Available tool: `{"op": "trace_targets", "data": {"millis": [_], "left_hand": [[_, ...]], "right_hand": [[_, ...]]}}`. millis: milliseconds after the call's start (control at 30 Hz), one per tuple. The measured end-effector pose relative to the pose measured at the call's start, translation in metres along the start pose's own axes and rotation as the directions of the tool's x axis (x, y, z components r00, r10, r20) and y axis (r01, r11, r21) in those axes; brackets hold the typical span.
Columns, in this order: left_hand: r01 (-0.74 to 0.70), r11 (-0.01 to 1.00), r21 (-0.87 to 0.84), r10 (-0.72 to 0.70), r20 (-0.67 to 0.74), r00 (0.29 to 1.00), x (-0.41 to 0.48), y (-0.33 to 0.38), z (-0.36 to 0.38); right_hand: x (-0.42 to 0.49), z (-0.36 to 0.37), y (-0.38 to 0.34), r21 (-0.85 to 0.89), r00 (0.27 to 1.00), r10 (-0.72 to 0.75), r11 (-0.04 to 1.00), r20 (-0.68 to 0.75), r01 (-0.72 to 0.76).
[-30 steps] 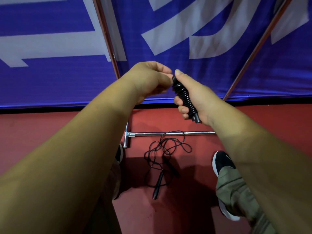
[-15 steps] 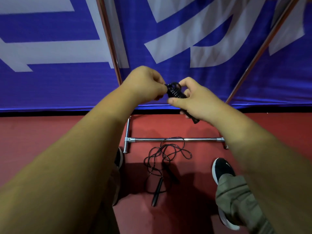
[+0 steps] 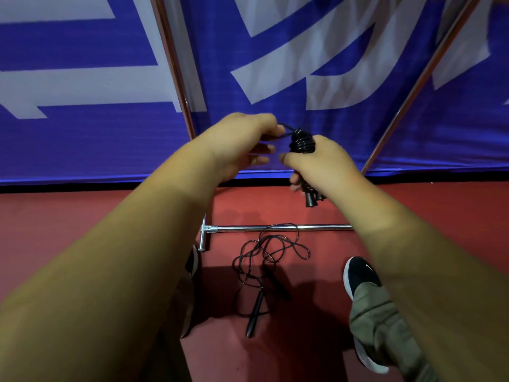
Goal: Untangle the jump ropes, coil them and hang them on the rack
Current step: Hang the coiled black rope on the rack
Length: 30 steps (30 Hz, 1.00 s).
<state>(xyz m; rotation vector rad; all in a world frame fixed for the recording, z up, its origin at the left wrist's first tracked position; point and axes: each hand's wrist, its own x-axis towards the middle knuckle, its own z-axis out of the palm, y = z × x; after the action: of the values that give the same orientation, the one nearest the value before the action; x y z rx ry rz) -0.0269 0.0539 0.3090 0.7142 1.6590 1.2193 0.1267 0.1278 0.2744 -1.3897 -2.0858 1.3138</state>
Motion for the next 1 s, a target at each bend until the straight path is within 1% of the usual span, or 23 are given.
{"op": "trace_targets", "data": {"millis": [67,100,133,167,200,233,267,333,367,433,500,533,633,667,733,767,833,933,1000], "left_hand": [[0.002,0.998,-0.066,0.002,0.066,0.998,-0.001,0.004,0.002],[-0.021,0.999,-0.027,0.022,0.051,0.998,-0.002,0.005,0.005],[-0.063,0.994,0.094,0.063,0.006,0.998,-0.003,0.005,0.008],[-0.101,0.958,0.269,0.113,-0.029,0.993,-0.006,0.004,0.012],[-0.132,0.899,0.418,0.159,-0.030,0.987,-0.009,0.002,0.018],[-0.155,0.846,0.510,0.188,-0.013,0.982,-0.013,0.001,0.024],[-0.160,0.829,0.536,0.192,-0.003,0.981,-0.016,-0.001,0.029],[-0.144,0.849,0.508,0.183,-0.028,0.983,-0.017,-0.002,0.029],[-0.134,0.862,0.490,0.178,-0.043,0.983,-0.018,-0.001,0.027],[-0.126,0.884,0.451,0.161,-0.040,0.986,-0.017,0.001,0.019],[-0.157,0.908,0.389,0.172,-0.005,0.985,-0.018,0.003,0.010],[-0.186,0.918,0.350,0.194,0.011,0.981,-0.020,0.003,0.007],[-0.229,0.958,0.173,0.226,0.033,0.974,-0.029,0.007,-0.005],[-0.237,0.963,0.124,0.235,0.029,0.971,-0.032,0.009,-0.008],[-0.251,0.966,0.069,0.250,0.021,0.968,-0.041,0.015,-0.010],[-0.250,0.967,0.040,0.249,0.028,0.968,-0.048,0.020,-0.010],[-0.240,0.970,-0.032,0.242,0.062,0.968,-0.060,0.031,-0.011],[-0.268,0.960,-0.086,0.275,0.092,0.957,-0.077,0.057,-0.019],[-0.326,0.943,-0.068,0.331,0.090,0.939,-0.088,0.079,-0.025]], "right_hand": [[-0.001,-0.002,-0.002,-0.015,1.000,0.001,1.000,-0.020,-0.001],[-0.002,0.000,-0.001,-0.011,1.000,0.012,1.000,-0.022,-0.012],[-0.001,0.004,0.003,-0.051,0.999,0.015,0.999,-0.038,-0.017],[0.000,0.009,0.005,-0.160,0.998,-0.002,0.987,-0.063,-0.009],[0.001,0.014,0.009,-0.312,0.996,-0.013,0.950,-0.088,-0.015],[0.001,0.020,0.012,-0.430,0.995,-0.013,0.902,-0.103,-0.033],[0.001,0.023,0.015,-0.480,0.993,0.005,0.875,-0.116,-0.061],[0.004,0.026,0.018,-0.466,0.992,0.038,0.880,-0.120,-0.090],[0.005,0.026,0.017,-0.434,0.994,0.053,0.896,-0.100,-0.091],[0.004,0.022,0.015,-0.276,0.996,0.086,0.957,-0.027,-0.090],[-0.002,0.016,0.010,-0.097,0.995,0.088,0.992,0.057,-0.082],[-0.006,0.013,0.008,-0.081,0.995,0.061,0.995,0.083,-0.054],[-0.016,0.004,0.002,-0.137,0.993,-0.018,0.990,0.113,0.034],[-0.019,0.000,0.000,-0.112,0.991,-0.024,0.993,0.132,0.039],[-0.026,-0.009,-0.005,-0.010,0.989,-0.031,0.999,0.146,0.033],[-0.032,-0.014,-0.011,0.008,0.987,-0.046,0.999,0.152,0.045],[-0.046,-0.028,-0.029,-0.037,0.979,-0.106,0.993,0.173,0.114],[-0.063,-0.051,-0.059,-0.093,0.959,-0.211,0.968,0.192,0.232],[-0.071,-0.065,-0.081,-0.055,0.948,-0.286,0.953,0.141,0.296]]}}
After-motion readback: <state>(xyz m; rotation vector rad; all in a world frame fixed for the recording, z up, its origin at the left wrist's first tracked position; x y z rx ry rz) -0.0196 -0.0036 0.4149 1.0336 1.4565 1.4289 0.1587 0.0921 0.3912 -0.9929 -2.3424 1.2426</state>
